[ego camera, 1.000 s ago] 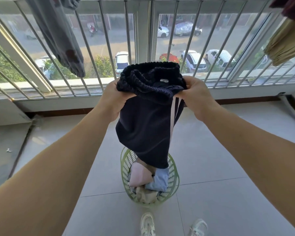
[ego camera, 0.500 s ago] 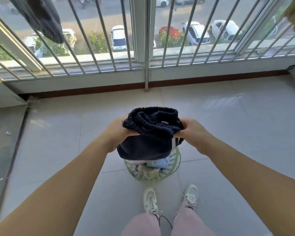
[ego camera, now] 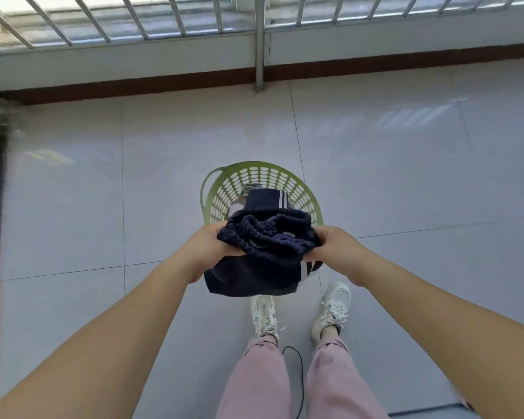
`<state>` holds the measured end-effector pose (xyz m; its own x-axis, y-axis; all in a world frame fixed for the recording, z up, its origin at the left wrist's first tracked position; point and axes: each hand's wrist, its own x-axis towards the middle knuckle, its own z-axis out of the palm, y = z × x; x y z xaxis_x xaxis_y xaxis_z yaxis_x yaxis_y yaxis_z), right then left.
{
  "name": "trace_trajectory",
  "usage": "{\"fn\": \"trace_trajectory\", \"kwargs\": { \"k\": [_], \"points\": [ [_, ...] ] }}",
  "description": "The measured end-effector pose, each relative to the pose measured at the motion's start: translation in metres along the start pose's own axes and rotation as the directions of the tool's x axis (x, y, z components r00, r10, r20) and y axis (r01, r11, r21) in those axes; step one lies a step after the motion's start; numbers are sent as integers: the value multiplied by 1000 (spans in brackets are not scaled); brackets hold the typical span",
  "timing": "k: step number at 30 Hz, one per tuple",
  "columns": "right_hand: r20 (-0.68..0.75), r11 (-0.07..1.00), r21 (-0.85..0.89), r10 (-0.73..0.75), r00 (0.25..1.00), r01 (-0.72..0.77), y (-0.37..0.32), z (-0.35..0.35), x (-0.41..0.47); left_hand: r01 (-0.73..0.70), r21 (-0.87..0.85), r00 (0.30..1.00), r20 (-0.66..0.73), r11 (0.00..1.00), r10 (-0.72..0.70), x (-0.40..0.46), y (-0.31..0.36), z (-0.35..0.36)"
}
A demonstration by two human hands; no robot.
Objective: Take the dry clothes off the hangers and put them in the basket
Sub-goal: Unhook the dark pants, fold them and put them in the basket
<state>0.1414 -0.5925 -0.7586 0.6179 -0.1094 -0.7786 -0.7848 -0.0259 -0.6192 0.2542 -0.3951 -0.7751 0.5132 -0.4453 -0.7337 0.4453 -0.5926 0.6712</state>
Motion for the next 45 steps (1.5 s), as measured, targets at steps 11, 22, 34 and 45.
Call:
{"fn": "trace_trajectory", "kwargs": {
  "k": [11,22,34,45],
  "points": [
    [-232,955,-170,-279,932,243,-53,-62,115,-195,-13,969,-160,981,190,124,57,-11],
    [-270,833,-490,-426,863,258,32,-55,218,-356,115,910,-182,927,372,220,-24,12],
    [241,209,-950,7,971,234,190,14,280,69,910,985,4,409,-174,255,-223,45],
    [141,348,-922,-108,984,170,129,-2,217,18,825,1000,-11,565,-15,198,-136,66]
  ]
}}
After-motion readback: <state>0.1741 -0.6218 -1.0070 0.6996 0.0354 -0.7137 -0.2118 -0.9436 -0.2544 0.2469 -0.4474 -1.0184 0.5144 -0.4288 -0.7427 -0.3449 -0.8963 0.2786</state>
